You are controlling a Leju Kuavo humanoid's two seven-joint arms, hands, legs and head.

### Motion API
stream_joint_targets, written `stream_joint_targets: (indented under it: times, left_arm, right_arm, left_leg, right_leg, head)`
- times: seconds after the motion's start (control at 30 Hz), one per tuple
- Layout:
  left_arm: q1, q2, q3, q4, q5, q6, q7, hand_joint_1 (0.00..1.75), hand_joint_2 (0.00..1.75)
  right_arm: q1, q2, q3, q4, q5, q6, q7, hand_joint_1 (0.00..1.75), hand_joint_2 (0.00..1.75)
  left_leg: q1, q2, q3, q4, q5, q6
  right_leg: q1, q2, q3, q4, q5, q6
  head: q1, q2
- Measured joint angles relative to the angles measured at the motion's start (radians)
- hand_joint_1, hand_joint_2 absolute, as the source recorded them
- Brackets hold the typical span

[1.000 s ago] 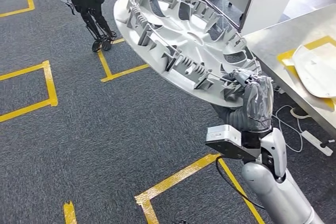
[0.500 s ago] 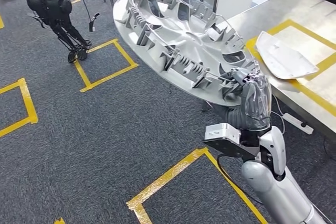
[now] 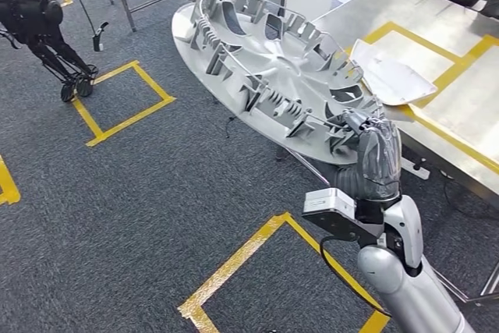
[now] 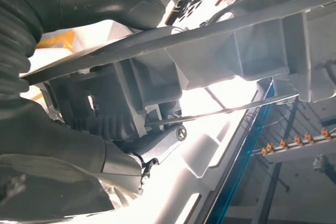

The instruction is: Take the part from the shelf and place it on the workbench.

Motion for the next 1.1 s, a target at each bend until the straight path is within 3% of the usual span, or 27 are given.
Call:
stream_joint_targets:
  times: [0.03, 0.07, 0.17, 0.23, 0.3, 0.37, 0.47, 0.5, 0.53, 0.57, 0.6, 0.67, 0.73, 0.8, 0.87, 0.9, 0.93, 1.0, 1.03, 1.07, 1.1]
  left_arm:
    - [0.000, 0.000, 0.000, 0.000, 0.000, 0.000, -0.001, 0.00, 1.75]
    - [-0.001, -0.002, 0.000, 0.000, 0.000, 0.000, -0.003, 0.00, 1.75]
    - [-0.001, -0.007, 0.000, 0.000, 0.000, 0.002, -0.014, 0.00, 1.75]
    - [0.002, -0.008, 0.000, 0.000, 0.000, 0.005, -0.019, 0.00, 1.75]
    - [0.003, -0.009, 0.000, 0.000, -0.002, 0.010, -0.021, 0.00, 1.75]
    - [0.001, -0.009, 0.000, 0.000, -0.004, 0.014, -0.023, 0.00, 1.75]
    - [0.001, -0.011, 0.000, 0.000, -0.008, 0.015, -0.026, 0.00, 1.75]
    - [0.002, -0.011, 0.000, 0.000, -0.010, 0.015, -0.026, 0.00, 1.75]
    - [0.003, -0.011, 0.000, 0.000, -0.011, 0.016, -0.027, 0.00, 1.75]
    - [0.003, -0.011, 0.000, 0.000, -0.012, 0.016, -0.027, 0.00, 1.75]
    - [0.003, -0.011, 0.000, 0.000, -0.012, 0.016, -0.027, 0.00, 1.75]
    - [0.003, -0.010, 0.001, 0.000, -0.012, 0.016, -0.027, 0.00, 1.75]
    - [0.002, -0.010, 0.001, 0.000, -0.012, 0.017, -0.028, 0.00, 1.75]
    - [0.001, -0.012, 0.001, 0.000, -0.012, 0.017, -0.029, 0.00, 1.75]
    - [-0.001, -0.012, 0.001, 0.000, -0.011, 0.017, -0.030, 0.00, 1.75]
    - [-0.002, -0.013, 0.001, 0.000, -0.011, 0.017, -0.030, 0.00, 1.75]
    - [-0.001, -0.012, 0.001, 0.000, -0.012, 0.017, -0.030, 0.00, 1.75]
    - [0.002, -0.013, 0.001, 0.000, -0.012, 0.017, -0.030, 0.00, 1.75]
    - [0.003, -0.013, 0.001, 0.000, -0.013, 0.017, -0.030, 0.00, 1.75]
    - [0.003, -0.014, 0.001, 0.000, -0.014, 0.017, -0.030, 0.00, 1.75]
    - [0.002, -0.014, 0.001, 0.000, -0.015, 0.017, -0.030, 0.00, 1.75]
  right_arm:
    - [0.002, 0.000, 0.000, 0.000, 0.001, -0.002, 0.002, 1.75, 1.75]
    - [0.006, 0.000, -0.002, -0.001, 0.001, -0.007, 0.005, 1.75, 1.75]
    - [0.035, -0.003, -0.036, -0.013, -0.021, -0.042, 0.001, 1.75, 1.75]
    - [0.054, -0.005, -0.069, -0.026, -0.039, -0.060, -0.016, 1.75, 1.75]
    - [0.065, -0.005, -0.095, -0.033, -0.044, -0.064, -0.029, 1.75, 1.75]
    - [0.070, -0.006, -0.108, -0.038, -0.042, -0.062, -0.035, 1.75, 1.75]
    - [0.074, -0.006, -0.114, -0.040, -0.037, -0.058, -0.038, 1.75, 1.75]
    - [0.075, -0.006, -0.114, -0.040, -0.037, -0.057, -0.039, 1.75, 1.75]
    - [0.076, -0.006, -0.115, -0.040, -0.037, -0.057, -0.039, 1.75, 1.75]
    - [0.077, -0.006, -0.116, -0.040, -0.037, -0.057, -0.039, 1.75, 1.75]
    - [0.077, -0.006, -0.116, -0.040, -0.037, -0.057, -0.039, 1.75, 1.75]
    - [0.077, -0.006, -0.117, -0.040, -0.037, -0.056, -0.039, 1.75, 1.75]
    - [0.077, -0.006, -0.118, -0.041, -0.037, -0.056, -0.039, 1.75, 1.75]
    - [0.080, -0.006, -0.120, -0.042, -0.037, -0.056, -0.039, 1.75, 1.75]
    - [0.082, -0.006, -0.124, -0.042, -0.037, -0.056, -0.039, 1.75, 1.75]
    - [0.082, -0.006, -0.125, -0.042, -0.037, -0.056, -0.039, 1.75, 1.75]
    - [0.082, -0.006, -0.126, -0.042, -0.037, -0.056, -0.039, 1.75, 1.75]
    - [0.083, -0.006, -0.126, -0.042, -0.036, -0.055, -0.040, 1.75, 1.75]
    - [0.084, -0.006, -0.126, -0.042, -0.036, -0.055, -0.040, 1.75, 1.75]
    - [0.085, -0.006, -0.126, -0.042, -0.036, -0.055, -0.039, 1.75, 1.75]
    - [0.086, -0.006, -0.126, -0.042, -0.036, -0.056, -0.039, 1.75, 1.75]
  left_leg:
    - [0.000, 0.010, 0.000, 0.000, -0.001, 0.000]
    - [0.000, 0.020, 0.002, 0.001, -0.002, -0.001]
    - [-0.004, 0.038, 0.005, 0.006, -0.010, -0.010]
    - [-0.011, 0.051, 0.006, 0.011, -0.014, -0.018]
    - [-0.011, 0.068, 0.008, 0.014, -0.019, -0.026]
    - [-0.007, 0.048, -0.002, 0.049, -0.047, -0.036]
    - [-0.003, 0.001, -0.084, 0.238, -0.140, -0.044]
    - [-0.002, -0.003, -0.110, 0.292, -0.156, -0.045]
    - [-0.002, -0.005, -0.121, 0.311, -0.151, -0.044]
    - [-0.002, -0.007, -0.112, 0.286, -0.126, -0.041]
    - [-0.002, -0.015, -0.087, 0.228, -0.087, -0.037]
    - [0.000, -0.054, -0.027, 0.088, -0.026, -0.028]
    - [0.000, -0.081, -0.001, 0.026, -0.014, -0.025]
    - [-0.001, -0.070, 0.000, 0.018, -0.012, -0.020]
    - [0.003, -0.052, 0.003, 0.008, -0.006, -0.010]
    - [0.005, -0.042, 0.004, 0.003, -0.003, -0.005]
    - [0.004, -0.032, 0.004, 0.002, -0.003, -0.003]
    - [0.004, -0.011, 0.003, 0.003, -0.004, -0.001]
    - [0.003, 0.000, 0.003, 0.003, -0.004, -0.001]
    - [0.003, 0.010, 0.004, 0.003, -0.005, -0.002]
    - [0.003, 0.019, 0.005, 0.004, -0.006, -0.003]
  right_leg:
    - [-0.001, -0.003, -0.005, 0.010, 0.007, 0.003]
    - [-0.003, -0.008, 0.014, -0.025, 0.033, 0.004]
    - [0.000, -0.060, 0.124, -0.230, 0.115, 0.000]
    - [0.004, -0.079, 0.151, -0.279, 0.120, -0.008]
    - [0.003, -0.059, 0.150, -0.281, 0.124, -0.019]
    - [-0.001, -0.038, 0.151, -0.284, 0.128, -0.031]
    - [-0.004, -0.008, 0.152, -0.284, 0.130, -0.041]
    - [-0.003, 0.004, 0.153, -0.284, 0.130, -0.042]
    - [-0.002, 0.016, 0.153, -0.283, 0.130, -0.042]
    - [-0.002, 0.028, 0.154, -0.282, 0.130, -0.042]
    - [-0.002, 0.040, 0.155, -0.281, 0.130, -0.041]
    - [-0.002, 0.060, 0.153, -0.278, 0.130, -0.039]
    - [-0.005, 0.077, 0.145, -0.277, 0.133, -0.029]
    - [-0.008, 0.090, 0.138, -0.280, 0.136, -0.016]
    - [-0.008, 0.064, 0.121, -0.258, 0.118, -0.005]
    - [-0.007, 0.040, 0.100, -0.218, 0.093, -0.001]
    - [-0.006, 0.016, 0.071, -0.157, 0.060, 0.002]
    - [-0.007, -0.001, 0.009, -0.021, 0.004, 0.009]
    - [-0.007, -0.003, -0.006, 0.012, 0.000, 0.011]
    - [-0.007, -0.005, -0.001, 0.003, 0.015, 0.012]
    - [-0.007, -0.010, 0.024, -0.044, 0.044, 0.012]
  head:
    - [0.000, 0.000]
    - [0.000, 0.000]
    - [0.001, 0.000]
    - [-0.001, 0.000]
    - [-0.003, 0.000]
    - [-0.007, 0.000]
    - [-0.017, 0.000]
    - [-0.017, 0.000]
    - [-0.017, 0.000]
    - [-0.017, 0.000]
    - [-0.017, 0.000]
    - [-0.017, 0.000]
    - [-0.017, 0.000]
    - [-0.017, 0.000]
    - [-0.013, 0.000]
    - [-0.011, 0.000]
    - [-0.008, 0.000]
    - [-0.007, 0.000]
    - [-0.006, 0.000]
    - [-0.006, 0.000]
    - [-0.006, 0.000]
